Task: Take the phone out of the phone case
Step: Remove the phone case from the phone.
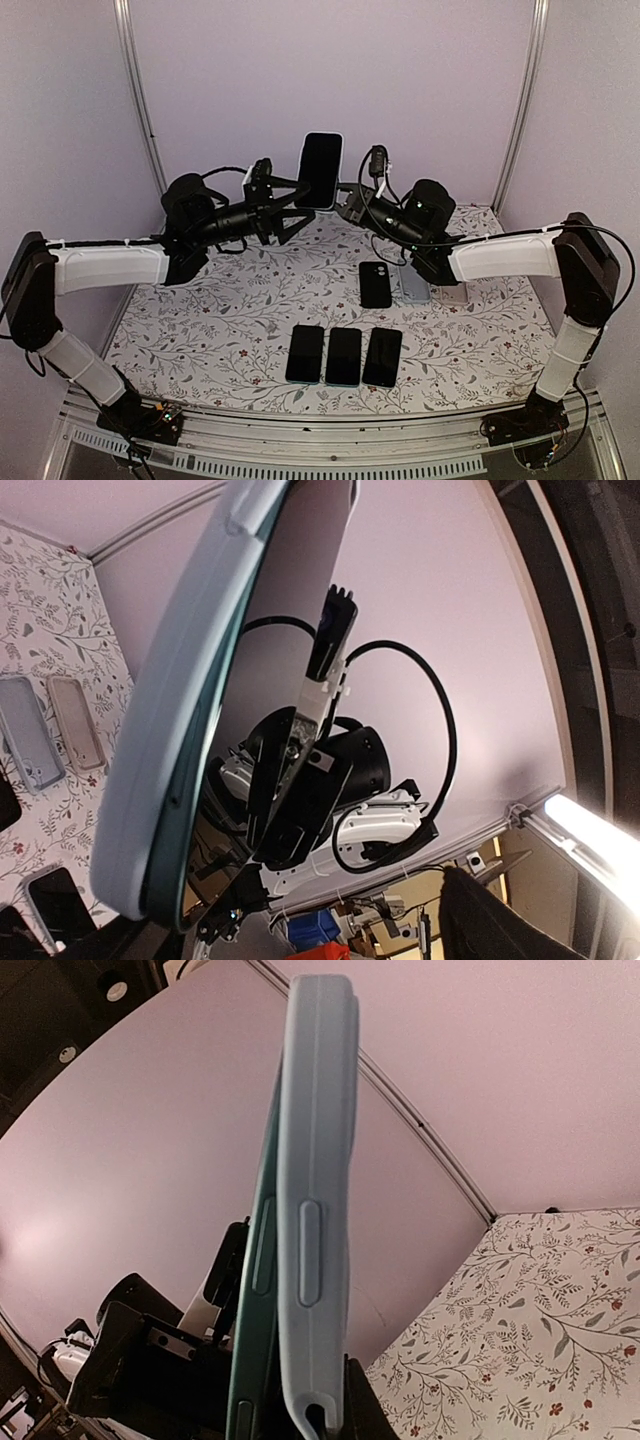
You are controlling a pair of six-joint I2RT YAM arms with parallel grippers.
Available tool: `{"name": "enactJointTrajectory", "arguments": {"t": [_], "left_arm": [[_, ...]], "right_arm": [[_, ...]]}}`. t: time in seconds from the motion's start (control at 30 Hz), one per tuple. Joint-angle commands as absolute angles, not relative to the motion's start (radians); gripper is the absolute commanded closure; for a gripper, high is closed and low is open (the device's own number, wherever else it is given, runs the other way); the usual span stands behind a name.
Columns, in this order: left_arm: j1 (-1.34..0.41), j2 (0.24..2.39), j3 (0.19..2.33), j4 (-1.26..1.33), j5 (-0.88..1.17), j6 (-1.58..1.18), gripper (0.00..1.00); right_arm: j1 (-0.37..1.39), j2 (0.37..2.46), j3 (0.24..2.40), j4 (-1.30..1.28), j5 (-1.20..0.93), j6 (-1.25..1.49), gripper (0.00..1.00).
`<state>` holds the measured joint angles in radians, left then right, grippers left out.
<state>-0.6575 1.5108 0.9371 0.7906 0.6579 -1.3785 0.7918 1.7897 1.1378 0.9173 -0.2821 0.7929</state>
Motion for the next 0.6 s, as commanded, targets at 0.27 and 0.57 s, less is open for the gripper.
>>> {"name": "enactJointTrajectory", "arguments": {"t": [0.27,0.57], "left_arm": [[-0.661,1.491,0.870,0.884,0.564,-1.405,0.17],[-0.658,1.473,0.839,0.938,0.545,-1.416,0.25]], "right_arm": [[0.805,1.808,1.177,1.063,-0.322,0.868,1.00],[0.805,1.810,1.160,1.076,-0.313,0.888,1.00]]}}
